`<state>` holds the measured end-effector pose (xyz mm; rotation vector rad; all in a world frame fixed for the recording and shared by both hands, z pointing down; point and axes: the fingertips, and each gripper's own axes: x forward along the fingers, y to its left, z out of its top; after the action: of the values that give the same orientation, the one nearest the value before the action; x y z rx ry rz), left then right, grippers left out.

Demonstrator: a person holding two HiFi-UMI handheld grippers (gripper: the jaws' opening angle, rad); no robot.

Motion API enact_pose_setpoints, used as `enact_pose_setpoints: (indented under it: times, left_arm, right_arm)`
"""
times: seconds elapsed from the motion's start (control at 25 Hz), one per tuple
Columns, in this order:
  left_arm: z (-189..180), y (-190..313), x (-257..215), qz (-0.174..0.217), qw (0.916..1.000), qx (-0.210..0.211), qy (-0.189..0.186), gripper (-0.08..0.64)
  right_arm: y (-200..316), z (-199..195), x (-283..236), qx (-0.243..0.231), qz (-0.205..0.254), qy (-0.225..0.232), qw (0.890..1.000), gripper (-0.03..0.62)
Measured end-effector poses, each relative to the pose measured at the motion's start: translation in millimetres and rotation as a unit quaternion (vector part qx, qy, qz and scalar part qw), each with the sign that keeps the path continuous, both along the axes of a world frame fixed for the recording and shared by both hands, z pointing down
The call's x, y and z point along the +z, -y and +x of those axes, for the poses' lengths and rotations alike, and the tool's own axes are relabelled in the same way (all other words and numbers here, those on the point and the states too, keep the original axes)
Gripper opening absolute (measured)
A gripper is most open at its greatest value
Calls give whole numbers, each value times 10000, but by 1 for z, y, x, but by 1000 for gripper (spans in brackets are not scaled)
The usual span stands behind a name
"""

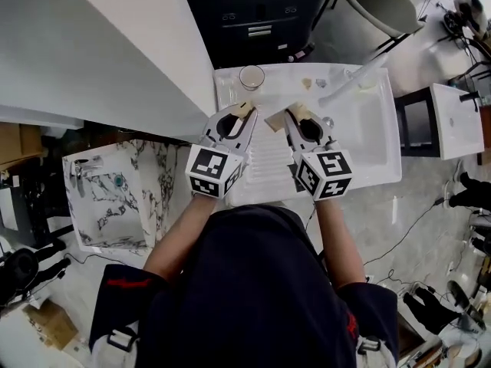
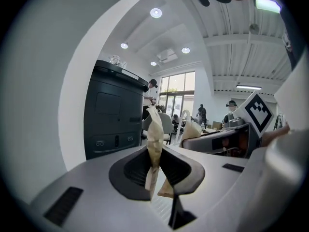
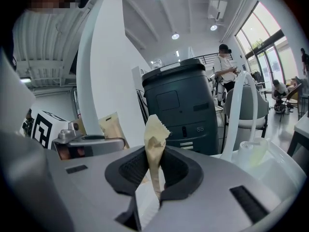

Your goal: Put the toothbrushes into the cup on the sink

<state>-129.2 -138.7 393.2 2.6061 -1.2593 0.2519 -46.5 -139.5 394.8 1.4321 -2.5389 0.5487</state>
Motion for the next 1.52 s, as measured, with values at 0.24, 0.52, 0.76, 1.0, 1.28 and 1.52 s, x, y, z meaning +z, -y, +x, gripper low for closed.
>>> enact_pose_setpoints:
  times: [0.24, 0.52, 0.76, 1.0, 1.28, 1.52]
  left_arm:
    - [5, 19, 13, -120, 9997, -201, 71, 61]
    - [8, 42, 23, -186, 9990, -371, 141, 61]
    - [12, 66, 27, -180, 9986, -474, 143, 61]
    - [13, 97, 22, -79, 9982, -578, 124, 61]
    - [10, 128, 12, 55, 9977, -658, 136, 61]
    - [9, 137, 26, -24, 9977, -652, 160, 61]
  right_arm:
    - [22, 0, 16, -307, -130, -51, 9994, 83]
    - [39, -1, 31, -523, -279, -19, 9982, 83]
    - [49, -2, 45, -625, -452, 17, 9970, 83]
    - [59, -2, 55, -661, -591, 62, 9960, 83]
    - [67, -1, 62, -687, -713, 162, 9950, 83]
    - [71, 1, 68, -655, -786, 201, 9945, 83]
